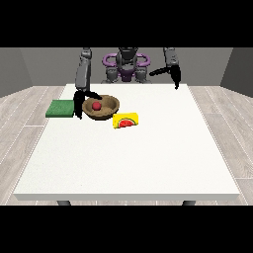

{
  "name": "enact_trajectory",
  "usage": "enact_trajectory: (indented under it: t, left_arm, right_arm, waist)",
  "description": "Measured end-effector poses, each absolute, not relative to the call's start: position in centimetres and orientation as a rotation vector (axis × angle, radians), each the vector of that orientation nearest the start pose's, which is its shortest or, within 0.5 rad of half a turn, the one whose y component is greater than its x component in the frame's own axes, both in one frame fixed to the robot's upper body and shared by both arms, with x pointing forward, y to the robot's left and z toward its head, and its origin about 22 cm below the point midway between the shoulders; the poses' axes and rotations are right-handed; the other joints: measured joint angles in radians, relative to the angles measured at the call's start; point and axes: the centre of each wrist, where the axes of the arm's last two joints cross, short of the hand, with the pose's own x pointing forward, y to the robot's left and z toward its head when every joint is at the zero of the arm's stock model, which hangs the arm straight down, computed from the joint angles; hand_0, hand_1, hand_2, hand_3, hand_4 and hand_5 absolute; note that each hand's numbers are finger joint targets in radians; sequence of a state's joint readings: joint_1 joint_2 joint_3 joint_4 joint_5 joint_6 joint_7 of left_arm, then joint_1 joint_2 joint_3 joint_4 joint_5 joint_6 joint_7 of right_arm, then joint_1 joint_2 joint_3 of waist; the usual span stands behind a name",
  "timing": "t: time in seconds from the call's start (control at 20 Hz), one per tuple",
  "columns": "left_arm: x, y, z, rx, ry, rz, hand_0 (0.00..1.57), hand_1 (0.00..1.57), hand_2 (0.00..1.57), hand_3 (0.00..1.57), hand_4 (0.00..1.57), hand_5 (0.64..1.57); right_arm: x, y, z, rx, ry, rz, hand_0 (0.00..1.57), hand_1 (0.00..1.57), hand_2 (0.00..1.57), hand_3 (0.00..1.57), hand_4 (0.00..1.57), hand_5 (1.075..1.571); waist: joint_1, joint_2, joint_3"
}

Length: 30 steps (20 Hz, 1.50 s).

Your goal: Pick the cup and pour the ball into the bowl, then pick the bowl and place it on the pad

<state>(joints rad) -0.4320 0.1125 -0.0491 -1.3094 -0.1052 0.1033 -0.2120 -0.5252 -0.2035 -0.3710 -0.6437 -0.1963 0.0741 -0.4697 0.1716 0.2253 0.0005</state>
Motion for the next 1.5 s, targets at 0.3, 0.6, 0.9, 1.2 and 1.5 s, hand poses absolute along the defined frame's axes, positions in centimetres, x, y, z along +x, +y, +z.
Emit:
enact_trajectory:
  t: [0.3,0.6,0.9,1.2,1.5]
  left_arm:
    - [33.4,20.5,6.2,0.098,-1.956,-0.281,0.00,0.00,0.00,0.00,0.00,1.569]
    - [33.5,19.6,8.0,0.057,-2.010,-0.314,0.00,0.00,0.00,0.00,0.60,1.544]
    - [33.8,19.4,7.6,0.017,-1.981,-0.334,0.00,0.00,0.00,0.00,0.93,1.436]
    - [33.3,23.0,3.0,0.061,-1.844,-0.242,0.00,0.00,0.00,0.00,1.00,1.410]
    - [31.9,25.8,-0.4,0.133,-1.697,-0.161,0.00,0.00,0.00,0.00,1.00,1.410]
  right_arm:
    - [34.6,-30.8,-5.5,-0.050,-1.661,-0.329,0.78,0.78,0.39,0.00,0.44,1.533]
    - [33.3,-33.2,-6.0,-0.364,-1.624,-0.259,1.57,1.57,1.57,1.51,0.94,1.549]
    - [33.2,-34.3,-5.4,-0.626,-1.474,-0.123,1.57,1.57,1.57,1.18,0.89,1.567]
    - [35.0,-32.1,-4.3,-0.652,-1.230,-0.062,1.57,1.57,1.57,0.86,0.82,1.564]
    - [37.4,-31.5,-0.8,-0.614,-1.107,0.005,1.57,1.57,1.57,0.72,0.80,1.569]
  waist:
    - [0.003,0.020,-0.0074]
    - [0.059,0.036,-0.0395]
    - [0.099,0.002,-0.0362]
    - [0.020,-0.130,-0.0122]
    - [-0.087,-0.271,-0.0040]
